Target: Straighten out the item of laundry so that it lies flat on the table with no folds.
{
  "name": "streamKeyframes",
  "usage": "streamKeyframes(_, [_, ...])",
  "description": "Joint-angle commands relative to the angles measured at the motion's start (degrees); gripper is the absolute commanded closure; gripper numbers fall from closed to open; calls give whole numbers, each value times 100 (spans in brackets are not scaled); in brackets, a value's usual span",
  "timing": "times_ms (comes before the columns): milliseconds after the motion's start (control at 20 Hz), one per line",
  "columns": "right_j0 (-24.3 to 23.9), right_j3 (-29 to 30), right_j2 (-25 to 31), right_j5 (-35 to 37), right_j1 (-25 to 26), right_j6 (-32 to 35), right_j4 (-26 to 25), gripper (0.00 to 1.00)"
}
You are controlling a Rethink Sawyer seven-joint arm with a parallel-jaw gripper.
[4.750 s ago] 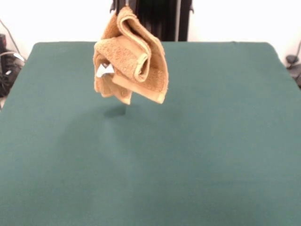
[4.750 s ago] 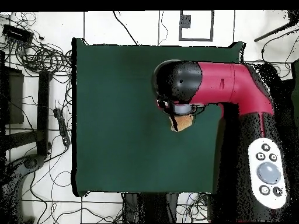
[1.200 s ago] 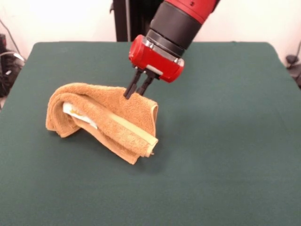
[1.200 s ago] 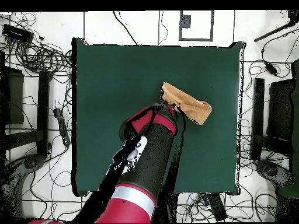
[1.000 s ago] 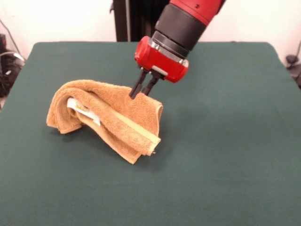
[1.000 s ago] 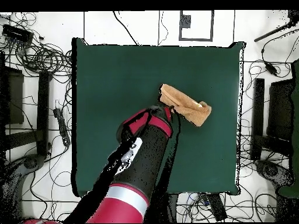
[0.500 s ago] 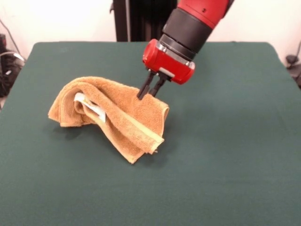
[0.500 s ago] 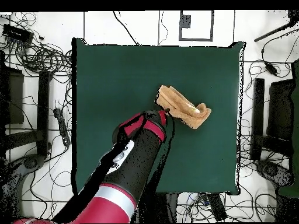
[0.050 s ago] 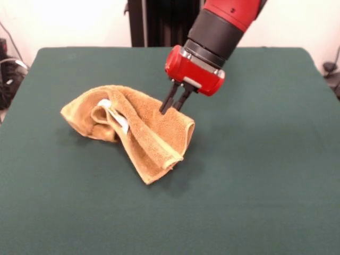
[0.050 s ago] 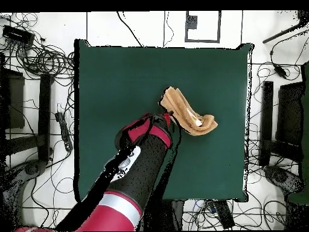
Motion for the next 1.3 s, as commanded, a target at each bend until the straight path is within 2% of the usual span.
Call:
streamKeyframes(50, [-100, 207, 1007, -312, -406, 788, 468, 100])
streamKeyframes(350, [-156, 65, 1271, -421, -480, 660, 443, 100])
streamKeyframes(600, [-301, -80, 1634, -369, -639, 289, 270, 100])
streamKeyframes(1050, [-56, -275, 1255, -687, -313, 465, 80, 100])
streamKeyframes(1300, [78, -299, 1021, -872, -128, 665, 174, 100])
